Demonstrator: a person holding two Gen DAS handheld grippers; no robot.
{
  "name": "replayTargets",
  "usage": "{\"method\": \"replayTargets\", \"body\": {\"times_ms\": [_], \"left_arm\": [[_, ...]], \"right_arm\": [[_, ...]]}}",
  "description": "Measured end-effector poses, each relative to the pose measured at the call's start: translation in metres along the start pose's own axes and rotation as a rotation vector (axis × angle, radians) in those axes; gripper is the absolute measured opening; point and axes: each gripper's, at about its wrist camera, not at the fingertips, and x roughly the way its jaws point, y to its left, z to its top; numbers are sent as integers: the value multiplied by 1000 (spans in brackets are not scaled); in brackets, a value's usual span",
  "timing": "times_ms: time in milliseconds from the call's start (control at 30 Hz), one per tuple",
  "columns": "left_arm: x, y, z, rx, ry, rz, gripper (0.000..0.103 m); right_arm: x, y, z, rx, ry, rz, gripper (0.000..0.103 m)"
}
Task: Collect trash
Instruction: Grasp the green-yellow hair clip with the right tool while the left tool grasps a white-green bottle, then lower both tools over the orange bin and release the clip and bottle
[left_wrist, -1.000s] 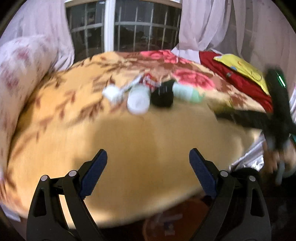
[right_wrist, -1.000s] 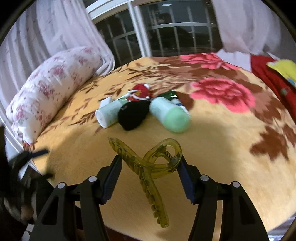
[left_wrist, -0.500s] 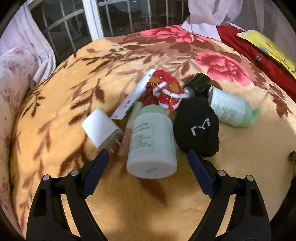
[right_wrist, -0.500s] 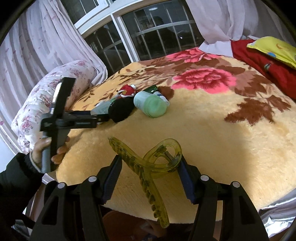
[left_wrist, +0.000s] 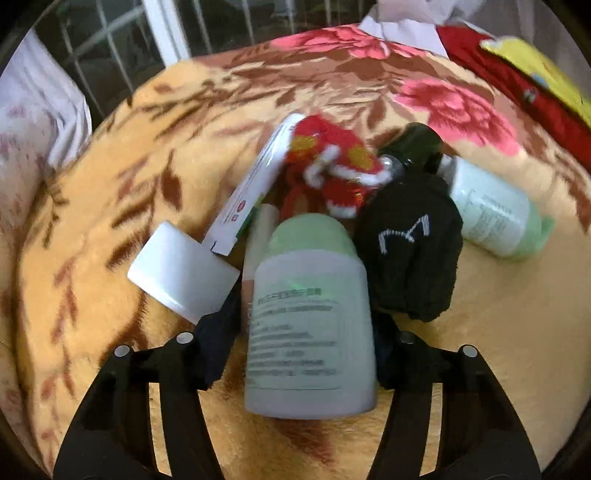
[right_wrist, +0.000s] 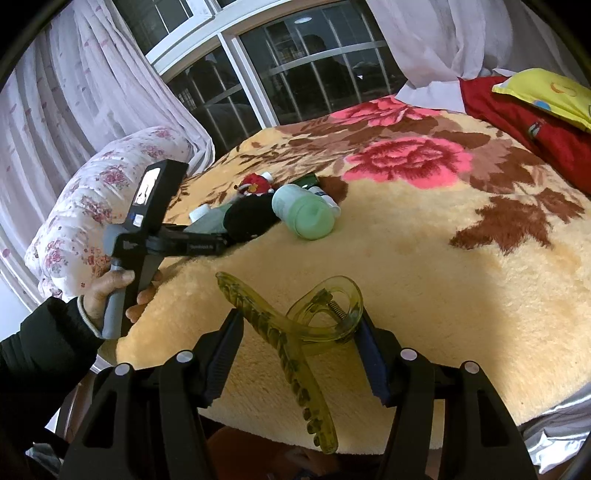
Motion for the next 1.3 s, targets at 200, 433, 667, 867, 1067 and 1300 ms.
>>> {"method": "replayTargets", "body": {"times_ms": [200, 433, 667, 867, 1067, 1300], "left_arm": [[-4, -1, 0, 1, -38, 17, 47], [-15, 1, -1, -7, -89, 17, 46], [-64, 15, -21, -100, -234, -47, 46], [-102, 9, -47, -127, -300, -90, 46], [-137, -3, -84, -152, -333, -108, 46], [-168, -17, -137, -187, -335, -121, 46]], "right_arm": [[-1, -3, -2, 2, 3, -2, 60], [-2, -2, -3, 3, 1, -6, 60], [-3, 8, -8, -14, 15, -2, 60], [-4, 29, -13, -30, 13, 27, 60], [-15, 54, -20, -69, -5, 30, 60], [-36, 71, -39, -78, -4, 32, 60]]}}
